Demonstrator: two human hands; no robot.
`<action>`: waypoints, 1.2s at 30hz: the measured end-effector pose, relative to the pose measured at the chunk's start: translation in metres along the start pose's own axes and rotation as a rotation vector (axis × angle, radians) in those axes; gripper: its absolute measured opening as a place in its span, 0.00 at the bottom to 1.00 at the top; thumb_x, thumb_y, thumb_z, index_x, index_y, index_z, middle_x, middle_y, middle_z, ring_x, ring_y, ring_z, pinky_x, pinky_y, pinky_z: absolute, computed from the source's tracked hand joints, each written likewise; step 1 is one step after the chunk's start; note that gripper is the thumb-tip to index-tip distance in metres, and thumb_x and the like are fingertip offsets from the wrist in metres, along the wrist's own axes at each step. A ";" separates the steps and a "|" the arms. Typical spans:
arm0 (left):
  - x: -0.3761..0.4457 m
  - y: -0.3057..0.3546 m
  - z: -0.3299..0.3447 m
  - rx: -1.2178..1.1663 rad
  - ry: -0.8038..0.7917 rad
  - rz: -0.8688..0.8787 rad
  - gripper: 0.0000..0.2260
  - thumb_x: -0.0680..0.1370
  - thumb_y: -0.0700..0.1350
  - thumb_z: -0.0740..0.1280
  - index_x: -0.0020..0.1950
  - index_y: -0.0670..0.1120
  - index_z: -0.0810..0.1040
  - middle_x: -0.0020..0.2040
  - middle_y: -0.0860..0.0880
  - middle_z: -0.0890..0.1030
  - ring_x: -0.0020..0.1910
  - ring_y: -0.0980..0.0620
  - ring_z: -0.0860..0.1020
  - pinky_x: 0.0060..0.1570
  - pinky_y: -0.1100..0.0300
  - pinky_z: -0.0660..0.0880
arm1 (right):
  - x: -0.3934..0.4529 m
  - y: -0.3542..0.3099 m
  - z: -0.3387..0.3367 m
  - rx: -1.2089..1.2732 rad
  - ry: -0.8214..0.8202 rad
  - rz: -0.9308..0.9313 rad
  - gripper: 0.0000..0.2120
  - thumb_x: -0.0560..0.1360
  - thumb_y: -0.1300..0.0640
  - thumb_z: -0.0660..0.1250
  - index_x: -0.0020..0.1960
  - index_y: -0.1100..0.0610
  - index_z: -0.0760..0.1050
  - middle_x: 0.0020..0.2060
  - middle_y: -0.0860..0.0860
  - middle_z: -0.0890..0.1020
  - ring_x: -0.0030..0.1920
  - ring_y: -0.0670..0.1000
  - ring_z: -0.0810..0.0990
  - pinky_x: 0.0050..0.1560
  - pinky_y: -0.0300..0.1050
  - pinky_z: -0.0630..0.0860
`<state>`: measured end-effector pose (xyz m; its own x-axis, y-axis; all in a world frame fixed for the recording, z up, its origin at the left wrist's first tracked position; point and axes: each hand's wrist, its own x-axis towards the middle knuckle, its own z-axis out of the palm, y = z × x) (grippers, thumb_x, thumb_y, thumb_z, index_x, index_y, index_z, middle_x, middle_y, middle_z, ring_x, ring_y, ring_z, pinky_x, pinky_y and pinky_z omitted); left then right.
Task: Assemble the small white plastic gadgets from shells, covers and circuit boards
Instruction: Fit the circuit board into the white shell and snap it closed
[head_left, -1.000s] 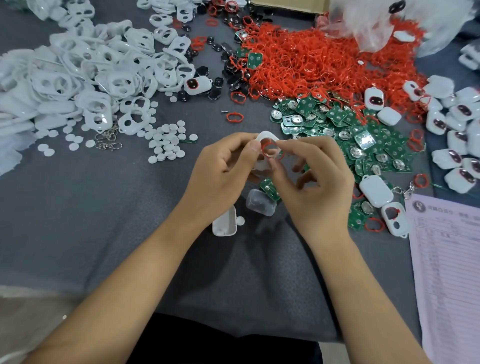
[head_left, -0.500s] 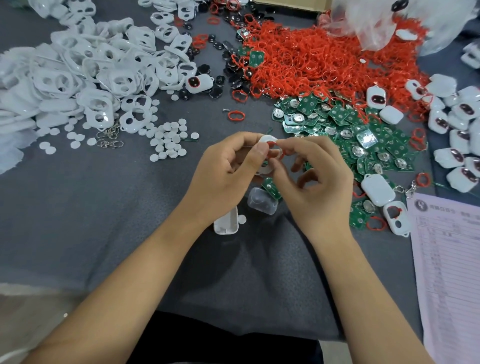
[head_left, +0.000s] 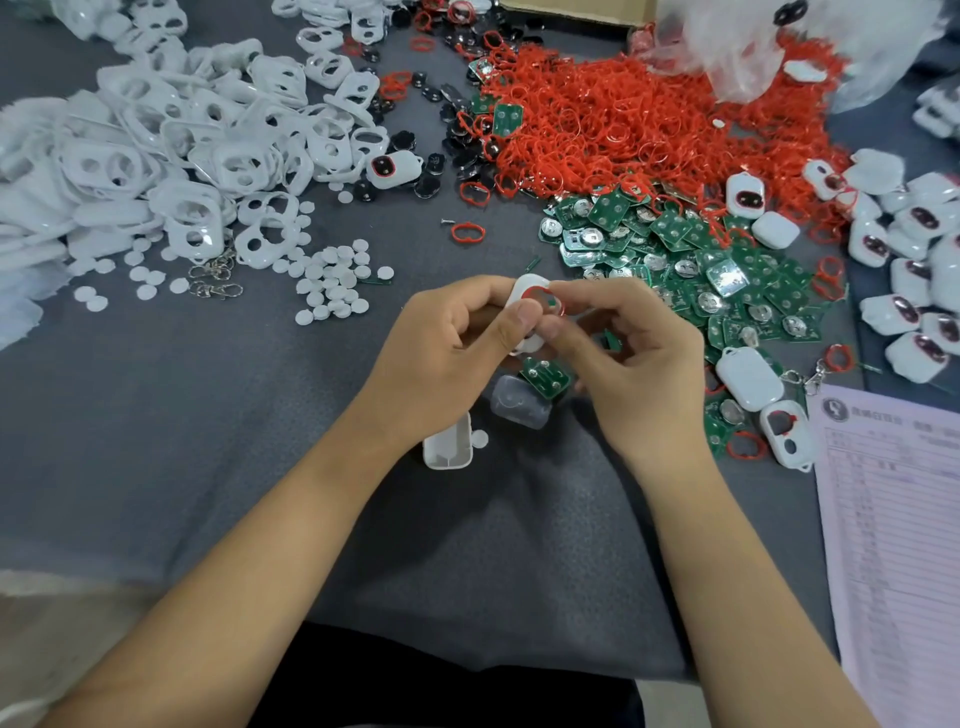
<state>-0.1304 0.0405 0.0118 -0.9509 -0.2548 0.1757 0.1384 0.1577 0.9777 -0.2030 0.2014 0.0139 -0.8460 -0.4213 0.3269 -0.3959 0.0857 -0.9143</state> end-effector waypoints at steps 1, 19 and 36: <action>0.000 0.000 0.000 -0.005 -0.006 -0.006 0.07 0.85 0.42 0.66 0.60 0.47 0.82 0.45 0.57 0.88 0.44 0.60 0.86 0.44 0.69 0.79 | 0.000 0.000 0.000 0.038 0.001 0.026 0.08 0.76 0.61 0.76 0.54 0.52 0.83 0.43 0.54 0.84 0.40 0.50 0.85 0.36 0.46 0.78; -0.003 0.000 0.000 0.188 0.002 0.070 0.14 0.86 0.46 0.64 0.71 0.48 0.79 0.45 0.59 0.85 0.44 0.65 0.82 0.46 0.72 0.75 | 0.006 -0.006 -0.008 0.641 -0.243 0.581 0.08 0.76 0.55 0.70 0.51 0.55 0.86 0.33 0.48 0.78 0.32 0.42 0.73 0.20 0.32 0.67; 0.000 -0.006 -0.009 0.256 -0.110 0.081 0.13 0.83 0.46 0.69 0.68 0.46 0.79 0.46 0.52 0.85 0.43 0.57 0.84 0.49 0.58 0.80 | 0.002 -0.007 0.001 0.483 -0.287 0.498 0.09 0.80 0.53 0.68 0.43 0.56 0.80 0.34 0.59 0.80 0.29 0.48 0.76 0.22 0.38 0.71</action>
<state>-0.1285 0.0310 0.0074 -0.9660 -0.1284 0.2246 0.1538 0.4128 0.8978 -0.2018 0.1989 0.0205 -0.7313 -0.6610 -0.1681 0.2665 -0.0501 -0.9625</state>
